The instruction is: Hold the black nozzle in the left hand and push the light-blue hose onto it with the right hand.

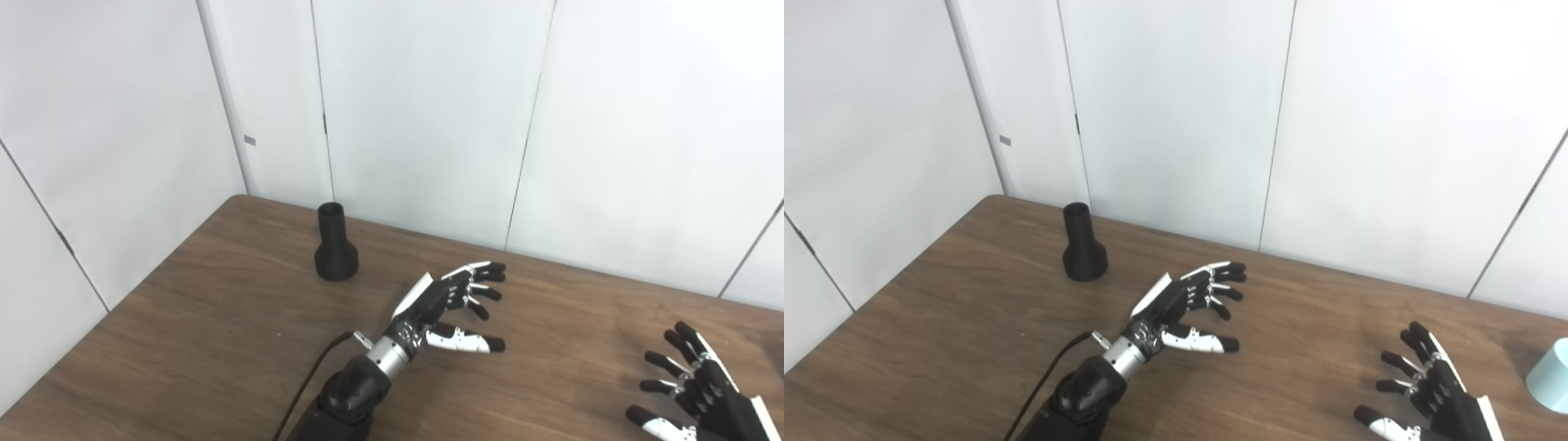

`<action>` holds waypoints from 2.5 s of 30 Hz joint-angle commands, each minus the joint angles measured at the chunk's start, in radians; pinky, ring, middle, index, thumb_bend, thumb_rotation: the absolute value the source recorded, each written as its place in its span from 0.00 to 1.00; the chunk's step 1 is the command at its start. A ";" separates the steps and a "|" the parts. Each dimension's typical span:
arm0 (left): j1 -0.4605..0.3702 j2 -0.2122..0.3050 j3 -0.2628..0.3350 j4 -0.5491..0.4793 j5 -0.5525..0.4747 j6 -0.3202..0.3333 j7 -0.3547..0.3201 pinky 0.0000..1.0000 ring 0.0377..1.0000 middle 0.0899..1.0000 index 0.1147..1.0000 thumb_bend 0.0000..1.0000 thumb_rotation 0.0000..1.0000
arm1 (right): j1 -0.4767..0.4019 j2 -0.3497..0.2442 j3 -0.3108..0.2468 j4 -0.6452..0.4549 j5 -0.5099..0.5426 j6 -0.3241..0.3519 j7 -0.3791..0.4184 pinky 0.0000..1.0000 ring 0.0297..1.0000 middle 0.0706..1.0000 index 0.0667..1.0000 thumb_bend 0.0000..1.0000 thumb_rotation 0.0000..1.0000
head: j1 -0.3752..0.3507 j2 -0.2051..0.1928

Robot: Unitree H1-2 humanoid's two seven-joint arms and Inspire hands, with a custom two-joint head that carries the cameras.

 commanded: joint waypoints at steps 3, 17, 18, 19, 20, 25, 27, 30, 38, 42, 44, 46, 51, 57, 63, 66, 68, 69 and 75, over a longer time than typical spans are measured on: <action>0.102 -0.049 -0.023 0.007 0.051 -0.013 0.073 0.64 0.74 0.79 0.83 0.74 0.09 | -0.039 -0.005 -0.001 -0.033 0.007 -0.018 0.004 0.60 0.80 0.92 0.94 0.57 0.00 | -0.001 0.003; -0.035 0.164 0.066 -0.368 0.214 0.195 0.119 0.71 0.79 0.82 0.84 0.73 0.12 | -0.033 -0.003 0.000 -0.084 0.025 0.037 0.009 0.57 0.80 0.94 0.95 0.52 0.00 | 0.009 0.012; -0.047 0.177 0.074 -0.379 0.234 0.208 0.130 0.72 0.80 0.81 0.83 0.74 0.12 | -0.033 -0.003 0.000 -0.086 0.026 0.041 0.009 0.57 0.80 0.94 0.95 0.52 0.00 | 0.009 0.012; -0.063 0.191 0.084 -0.390 0.256 0.223 0.143 0.72 0.81 0.81 0.83 0.73 0.12 | -0.034 -0.003 0.001 -0.090 0.026 0.047 0.009 0.57 0.80 0.94 0.96 0.52 0.00 | 0.009 0.014; -0.075 0.203 0.090 -0.400 0.276 0.237 0.154 0.74 0.82 0.81 0.82 0.74 0.11 | -0.033 -0.002 0.001 -0.096 0.025 0.052 0.008 0.57 0.80 0.94 0.96 0.50 0.00 | 0.009 0.014; -0.144 0.278 0.123 -0.414 0.395 0.285 0.216 0.82 0.87 0.83 0.84 0.74 0.12 | -0.036 0.001 0.004 -0.111 0.007 0.096 -0.002 0.57 0.78 0.94 0.96 0.52 0.00 | 0.009 0.012; -0.165 0.302 0.138 -0.403 0.423 0.301 0.235 0.86 0.89 0.84 0.85 0.74 0.14 | -0.038 0.004 0.004 -0.115 0.007 0.107 -0.004 0.58 0.78 0.95 0.96 0.52 0.00 | 0.006 0.012; -0.197 0.340 0.170 -0.378 0.427 0.293 0.265 0.90 0.91 0.87 0.87 0.73 0.16 | -0.037 0.008 0.005 -0.135 0.004 0.129 -0.009 0.58 0.78 0.95 0.96 0.51 0.00 | 0.005 0.012; -0.217 0.395 0.207 -0.367 0.514 0.412 0.333 0.87 0.96 0.92 0.90 0.77 0.19 | -0.040 0.013 0.002 -0.158 0.003 0.158 -0.014 0.57 0.78 0.94 0.95 0.51 0.00 | 0.015 0.011; -0.197 0.389 0.184 -0.365 0.601 0.438 0.409 0.88 0.99 0.94 0.91 0.81 0.25 | -0.041 0.008 0.007 -0.167 -0.019 0.164 -0.015 0.59 0.78 0.94 0.95 0.51 0.00 | 0.019 0.013; -0.190 0.387 0.167 -0.377 0.656 0.506 0.407 0.92 1.00 0.97 0.93 0.84 0.31 | -0.041 0.006 0.008 -0.166 -0.020 0.162 -0.011 0.61 0.78 0.94 0.95 0.51 0.00 | 0.021 0.013; -0.186 0.389 0.155 -0.390 0.678 0.571 0.376 0.98 1.00 1.00 0.96 0.89 0.36 | -0.041 0.005 0.007 -0.164 -0.019 0.157 -0.008 0.61 0.78 0.94 0.96 0.50 0.00 | 0.021 0.012; -0.177 0.412 0.121 -0.417 0.727 0.742 0.261 1.00 1.00 1.00 1.00 0.97 0.44 | -0.039 0.006 0.002 -0.167 -0.005 0.139 -0.003 0.58 0.77 0.94 0.96 0.47 0.00 | 0.019 0.020; -0.180 0.431 0.077 -0.394 0.760 0.878 0.170 1.00 1.00 1.00 1.00 1.00 0.48 | -0.036 0.000 -0.002 -0.173 -0.004 0.148 -0.002 0.58 0.78 0.93 0.96 0.47 0.00 | 0.019 0.019; -0.175 0.409 0.100 -0.362 0.763 0.901 0.136 1.00 1.00 1.00 1.00 1.00 0.48 | -0.031 -0.006 -0.004 -0.188 0.008 0.147 0.003 0.56 0.75 0.93 0.95 0.47 0.00 | 0.023 0.027; -0.169 0.398 0.112 -0.356 0.783 0.902 0.119 1.00 1.00 1.00 1.00 1.00 0.50 | -0.028 -0.008 -0.005 -0.198 0.006 0.153 0.001 0.56 0.74 0.92 0.95 0.48 0.00 | 0.026 0.030; -0.164 0.398 0.110 -0.347 0.793 0.901 0.121 1.00 1.00 1.00 1.00 1.00 0.51 | -0.027 -0.008 -0.006 -0.206 0.010 0.161 0.000 0.57 0.74 0.92 0.95 0.48 0.00 | 0.028 0.034; -0.162 0.398 0.109 -0.342 0.796 0.901 0.123 1.00 1.00 1.00 1.00 1.00 0.52 | -0.026 -0.008 -0.006 -0.208 0.010 0.163 -0.001 0.58 0.75 0.93 0.95 0.48 0.00 | 0.028 0.034; -0.143 0.402 0.110 -0.322 0.775 0.900 0.118 1.00 1.00 0.97 1.00 1.00 0.48 | -0.025 -0.007 -0.005 -0.218 0.011 0.172 0.001 0.61 0.75 0.93 0.96 0.47 0.00 | 0.027 0.040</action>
